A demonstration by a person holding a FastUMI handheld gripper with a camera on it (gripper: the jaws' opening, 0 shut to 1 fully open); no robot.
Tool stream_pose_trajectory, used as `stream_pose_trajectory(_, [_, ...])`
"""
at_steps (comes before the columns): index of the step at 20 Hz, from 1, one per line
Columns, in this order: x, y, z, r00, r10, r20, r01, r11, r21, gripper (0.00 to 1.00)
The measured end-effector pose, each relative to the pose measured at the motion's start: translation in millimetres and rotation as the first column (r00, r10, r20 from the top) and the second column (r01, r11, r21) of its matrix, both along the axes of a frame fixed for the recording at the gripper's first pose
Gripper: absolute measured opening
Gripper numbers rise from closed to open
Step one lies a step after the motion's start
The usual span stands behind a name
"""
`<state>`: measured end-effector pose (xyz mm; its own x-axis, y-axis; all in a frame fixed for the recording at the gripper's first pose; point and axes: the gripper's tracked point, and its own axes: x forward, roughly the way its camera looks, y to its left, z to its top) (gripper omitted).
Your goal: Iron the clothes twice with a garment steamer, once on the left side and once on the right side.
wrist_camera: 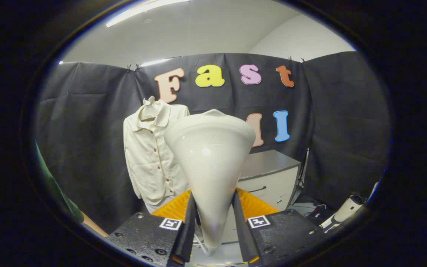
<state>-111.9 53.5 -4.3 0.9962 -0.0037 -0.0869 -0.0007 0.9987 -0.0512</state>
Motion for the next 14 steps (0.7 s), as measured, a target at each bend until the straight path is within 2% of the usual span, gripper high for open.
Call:
stream_pose_trajectory(9, [17.8,-10.7,-18.7,0.999,0.042,-0.029,-0.042,0.999,-0.002,0.5])
stream_pose_trajectory(14, [27.7,-15.5,-20.2,0.999,0.035,-0.042,-0.034,0.999,0.01,0.5])
